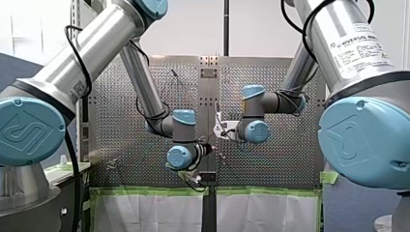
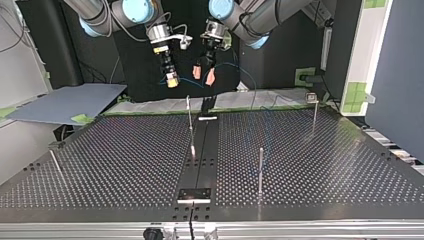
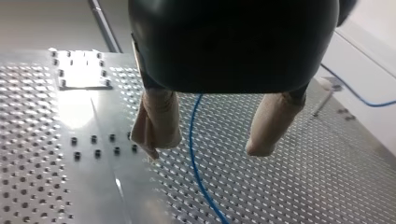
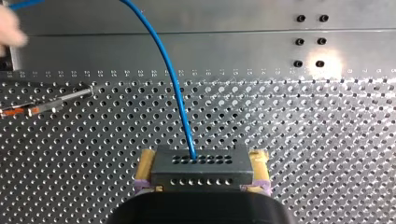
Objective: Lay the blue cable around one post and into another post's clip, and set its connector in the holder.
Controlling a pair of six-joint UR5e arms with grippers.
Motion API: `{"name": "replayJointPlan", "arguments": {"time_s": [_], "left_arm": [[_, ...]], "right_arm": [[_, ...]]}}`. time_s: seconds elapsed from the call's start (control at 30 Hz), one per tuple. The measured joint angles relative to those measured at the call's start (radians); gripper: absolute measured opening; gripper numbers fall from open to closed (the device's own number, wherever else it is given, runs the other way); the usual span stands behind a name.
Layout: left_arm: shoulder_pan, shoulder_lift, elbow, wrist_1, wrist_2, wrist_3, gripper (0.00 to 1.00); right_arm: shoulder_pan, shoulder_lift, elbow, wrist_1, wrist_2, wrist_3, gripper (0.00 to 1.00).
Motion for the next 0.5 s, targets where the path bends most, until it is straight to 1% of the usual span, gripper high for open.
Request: {"name": "replayJointPlan", "arguments": {"time_s": [0.1, 0.17, 0.33, 0.5], "left_arm": [[0.005, 0.000, 0.001, 0.007, -0.011, -0.021, 1.00], [0.008, 0.000, 0.001, 0.003, -0.015, -0.033, 1.00], [0.018, -0.004, 0.001, -0.011, -0.024, -0.045, 1.00], [0.023, -0.042, 0.008, -0.005, 0.001, -0.080, 1.00]], "right_arm": [[0.004, 0.000, 0.003, -0.003, 0.002, 0.001, 0.01], [0.007, 0.000, 0.005, -0.007, 0.002, 0.005, 0.01], [0.012, -0.001, 0.007, -0.014, 0.003, 0.011, 0.01], [0.019, -0.001, 0.007, -0.016, 0.003, 0.012, 0.01]]}}
